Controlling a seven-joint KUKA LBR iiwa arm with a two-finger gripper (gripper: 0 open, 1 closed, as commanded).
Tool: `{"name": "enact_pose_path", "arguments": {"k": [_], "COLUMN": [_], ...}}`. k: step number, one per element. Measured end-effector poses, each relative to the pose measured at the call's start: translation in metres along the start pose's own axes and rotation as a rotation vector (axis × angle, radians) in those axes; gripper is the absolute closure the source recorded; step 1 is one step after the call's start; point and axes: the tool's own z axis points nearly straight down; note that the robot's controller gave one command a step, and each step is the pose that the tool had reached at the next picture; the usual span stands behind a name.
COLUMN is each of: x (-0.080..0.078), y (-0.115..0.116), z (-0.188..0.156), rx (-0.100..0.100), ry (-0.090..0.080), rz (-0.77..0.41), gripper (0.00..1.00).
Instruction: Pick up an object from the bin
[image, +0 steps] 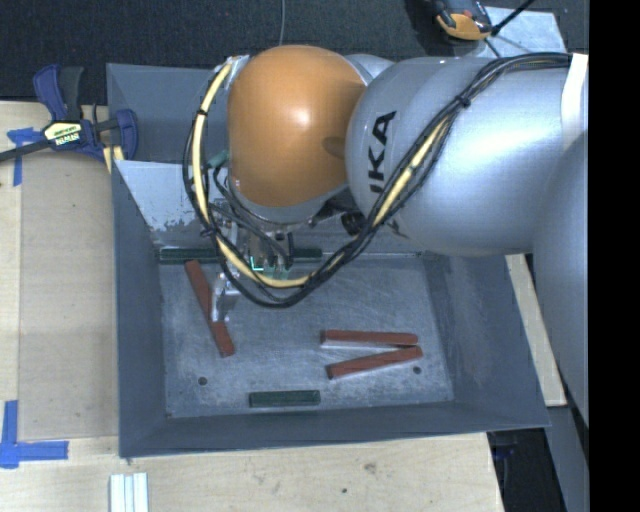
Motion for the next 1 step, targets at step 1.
{"name": "enact_pose_path", "arguments": {"k": [1], "x": [-0.0020], "y": [-0.0014], "z": [-0.0046], "rx": [-0.002], "ry": [-0.008], "rz": [0.004], "gripper": [1.00]}}
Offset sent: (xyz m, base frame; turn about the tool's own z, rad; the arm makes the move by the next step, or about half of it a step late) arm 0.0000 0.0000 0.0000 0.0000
